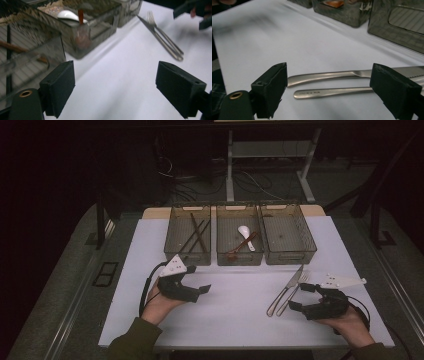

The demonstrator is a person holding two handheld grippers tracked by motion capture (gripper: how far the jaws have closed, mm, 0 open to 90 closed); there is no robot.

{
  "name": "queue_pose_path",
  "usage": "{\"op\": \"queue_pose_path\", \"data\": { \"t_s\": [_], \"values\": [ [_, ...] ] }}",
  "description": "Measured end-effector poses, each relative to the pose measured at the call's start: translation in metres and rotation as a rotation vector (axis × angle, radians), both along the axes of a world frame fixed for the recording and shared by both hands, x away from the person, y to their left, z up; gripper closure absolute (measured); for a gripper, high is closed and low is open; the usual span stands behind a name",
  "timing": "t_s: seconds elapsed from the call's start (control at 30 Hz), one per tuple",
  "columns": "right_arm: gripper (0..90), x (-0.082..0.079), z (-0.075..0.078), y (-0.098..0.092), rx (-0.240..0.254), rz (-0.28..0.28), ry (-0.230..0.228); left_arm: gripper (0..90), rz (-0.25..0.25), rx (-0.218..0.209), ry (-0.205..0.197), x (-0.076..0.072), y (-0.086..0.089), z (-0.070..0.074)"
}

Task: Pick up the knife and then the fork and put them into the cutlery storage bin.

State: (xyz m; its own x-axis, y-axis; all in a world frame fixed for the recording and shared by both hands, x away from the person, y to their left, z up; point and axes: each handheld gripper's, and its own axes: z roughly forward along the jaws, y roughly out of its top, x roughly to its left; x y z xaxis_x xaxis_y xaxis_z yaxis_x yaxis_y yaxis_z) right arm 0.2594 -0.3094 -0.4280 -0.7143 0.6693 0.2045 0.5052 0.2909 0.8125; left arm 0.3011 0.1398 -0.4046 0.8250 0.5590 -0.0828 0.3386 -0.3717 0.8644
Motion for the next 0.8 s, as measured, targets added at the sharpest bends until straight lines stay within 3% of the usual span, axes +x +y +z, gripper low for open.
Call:
{"op": "queue_pose_path", "data": {
  "t_s": [0.07,0.13,0.23,0.4,0.6,0.8],
  "values": [
    [17.7,0.002,0.001,0.001,-0.021,-0.008,0.017,13.1,-0.004,0.003,0.008,-0.006,0.003,-0.005],
    [30.3,0.004,0.001,0.001,-0.037,0.01,0.052,11.5,-0.007,0.01,0.014,-0.011,0.005,-0.01],
    [37.6,0.009,0.001,0.003,-0.065,-0.012,0.087,9.0,-0.007,0.008,0.025,-0.018,0.008,-0.018],
    [57.8,0.013,-0.001,0.012,-0.129,0.003,0.137,4.4,-0.006,0.025,0.033,-0.027,0.012,-0.025],
    [80.4,0.016,-0.002,0.034,-0.197,0.065,0.131,0.0,-0.002,0.051,0.035,-0.033,0.015,-0.03],
    [89.2,0.017,-0.006,0.051,-0.246,0.132,0.151,0.0,0.005,0.043,0.041,-0.032,0.015,-0.032]
  ]
}}
